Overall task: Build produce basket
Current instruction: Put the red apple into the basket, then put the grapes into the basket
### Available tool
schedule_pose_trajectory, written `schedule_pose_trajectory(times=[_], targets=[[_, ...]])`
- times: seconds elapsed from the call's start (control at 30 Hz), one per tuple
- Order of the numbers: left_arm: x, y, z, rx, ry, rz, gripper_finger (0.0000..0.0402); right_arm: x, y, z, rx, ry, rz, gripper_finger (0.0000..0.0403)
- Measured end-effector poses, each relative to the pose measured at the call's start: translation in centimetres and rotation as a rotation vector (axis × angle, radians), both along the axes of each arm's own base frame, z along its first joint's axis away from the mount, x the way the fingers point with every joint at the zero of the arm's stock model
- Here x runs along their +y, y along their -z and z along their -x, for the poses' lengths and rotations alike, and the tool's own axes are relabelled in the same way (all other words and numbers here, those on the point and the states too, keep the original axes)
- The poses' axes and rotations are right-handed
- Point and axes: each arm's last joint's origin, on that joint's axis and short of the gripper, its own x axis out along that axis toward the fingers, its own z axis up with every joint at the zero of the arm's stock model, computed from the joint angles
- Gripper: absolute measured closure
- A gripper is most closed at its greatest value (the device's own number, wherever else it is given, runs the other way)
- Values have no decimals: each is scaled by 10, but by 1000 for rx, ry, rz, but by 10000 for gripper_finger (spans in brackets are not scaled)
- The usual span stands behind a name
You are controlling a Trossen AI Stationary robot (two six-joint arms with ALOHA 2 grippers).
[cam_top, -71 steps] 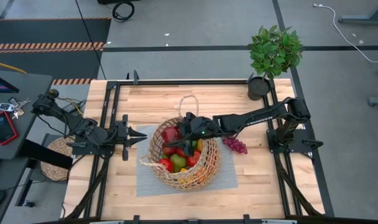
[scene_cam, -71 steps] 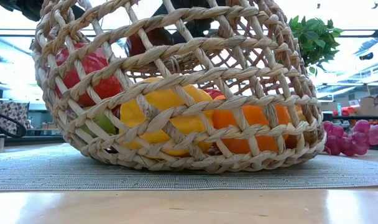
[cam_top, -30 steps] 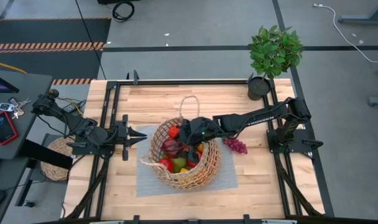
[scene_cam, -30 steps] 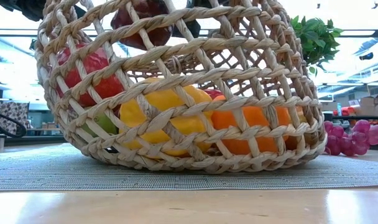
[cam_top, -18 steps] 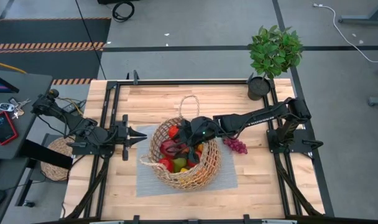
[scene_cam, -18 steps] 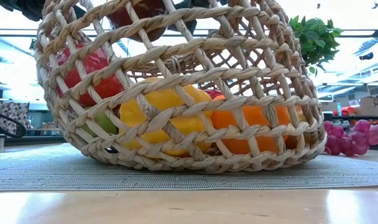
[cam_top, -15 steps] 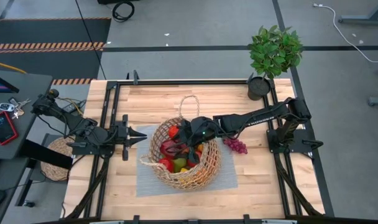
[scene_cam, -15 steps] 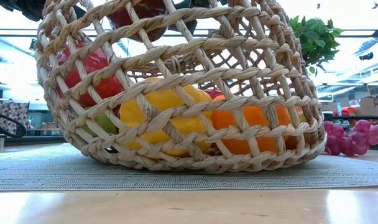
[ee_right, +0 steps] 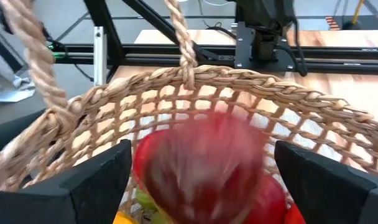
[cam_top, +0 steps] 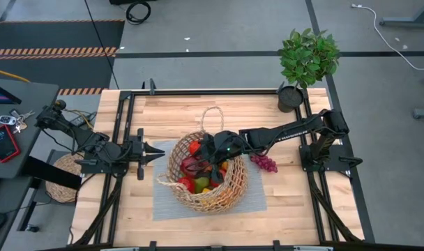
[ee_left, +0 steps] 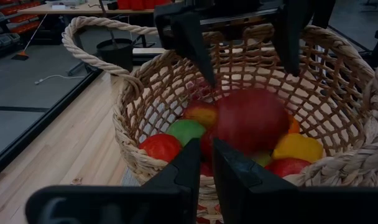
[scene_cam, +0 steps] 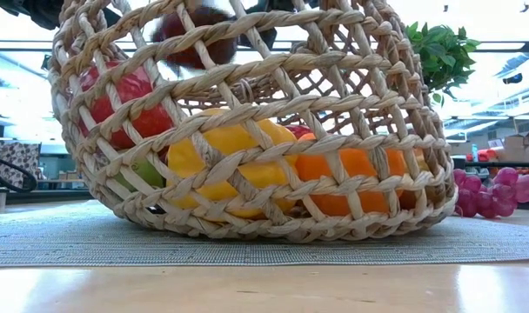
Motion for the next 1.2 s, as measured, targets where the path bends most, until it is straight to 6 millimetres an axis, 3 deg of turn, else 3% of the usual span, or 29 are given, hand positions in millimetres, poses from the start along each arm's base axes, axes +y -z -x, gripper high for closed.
schedule_pose_trajectory(times=[0.83,1.0,1.2], targets=[[0,0,0,0,0,0,353,0,0,0,25,52,-101,6],[0,0,0,0,0,0,353,4,-8,0,-54,51,-23,6],[0,0,0,0,0,0,353,24,-29,15,-140,224,148,6]])
